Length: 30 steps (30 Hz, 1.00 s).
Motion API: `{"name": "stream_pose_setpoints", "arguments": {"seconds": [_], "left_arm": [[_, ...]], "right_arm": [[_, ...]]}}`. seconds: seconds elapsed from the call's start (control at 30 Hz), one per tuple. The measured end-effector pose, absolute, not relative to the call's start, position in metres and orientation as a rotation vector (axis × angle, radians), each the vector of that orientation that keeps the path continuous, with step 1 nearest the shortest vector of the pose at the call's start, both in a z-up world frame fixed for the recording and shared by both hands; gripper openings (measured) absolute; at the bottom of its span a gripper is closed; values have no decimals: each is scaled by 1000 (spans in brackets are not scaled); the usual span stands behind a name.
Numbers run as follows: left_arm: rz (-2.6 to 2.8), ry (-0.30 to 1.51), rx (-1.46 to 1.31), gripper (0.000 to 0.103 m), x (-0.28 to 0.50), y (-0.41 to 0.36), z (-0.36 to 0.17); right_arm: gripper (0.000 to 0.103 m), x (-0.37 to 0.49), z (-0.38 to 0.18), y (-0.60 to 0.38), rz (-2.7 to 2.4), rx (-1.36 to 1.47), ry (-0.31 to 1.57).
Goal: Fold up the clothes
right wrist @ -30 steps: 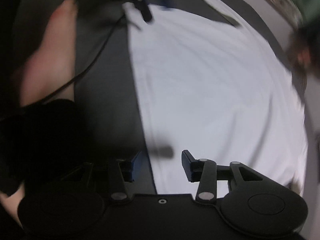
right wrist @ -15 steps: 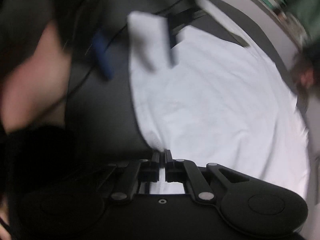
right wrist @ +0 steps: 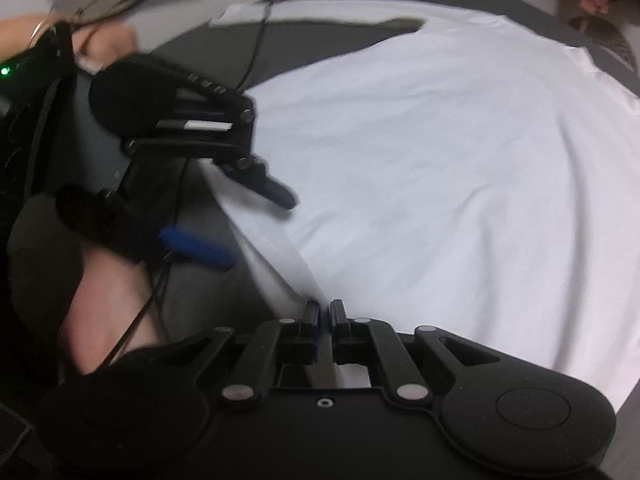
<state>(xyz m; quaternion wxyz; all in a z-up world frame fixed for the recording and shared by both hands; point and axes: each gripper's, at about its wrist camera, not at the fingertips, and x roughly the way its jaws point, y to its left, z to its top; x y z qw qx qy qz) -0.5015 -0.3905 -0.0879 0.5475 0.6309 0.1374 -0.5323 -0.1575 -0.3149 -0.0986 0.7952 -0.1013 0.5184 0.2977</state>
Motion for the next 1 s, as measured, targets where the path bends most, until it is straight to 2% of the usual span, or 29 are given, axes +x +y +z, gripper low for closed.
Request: {"name": "stream_pose_setpoints", "arguments": {"seconds": [0.07,0.17,0.23,0.27,0.3,0.47,0.67,0.77,0.93,1.0], "left_arm": [[-1248,297,1517,45,-509,-390,-89],[-1254,320,1512,32,-515,-390,-88],[-1258,351,1497,24,-517,-389,-86],[-1254,366,1486,22,-518,-389,-84],[-1250,380,1474,20,-519,-389,-83],[-1240,491,1338,12,-513,-386,-70],[-1204,602,1138,12,-497,-377,-44],[-1206,619,1127,13,-497,-371,-42],[-1225,629,1133,13,-475,-357,-52],[-1235,610,1148,14,-474,-358,-56]], "right_arm": [[9,-159,-104,-294,658,-278,1126],[15,-163,-107,-275,662,-418,1102],[27,-174,-108,-261,682,-527,1068],[38,-181,-108,-254,693,-580,1051],[44,-187,-109,-247,700,-632,1032],[45,-214,-128,-212,582,-922,917],[46,-233,-152,-190,457,-1187,740],[44,-240,-151,-193,438,-1196,711],[25,-240,-136,-204,400,-1093,673],[22,-235,-126,-210,399,-1019,679]]}}
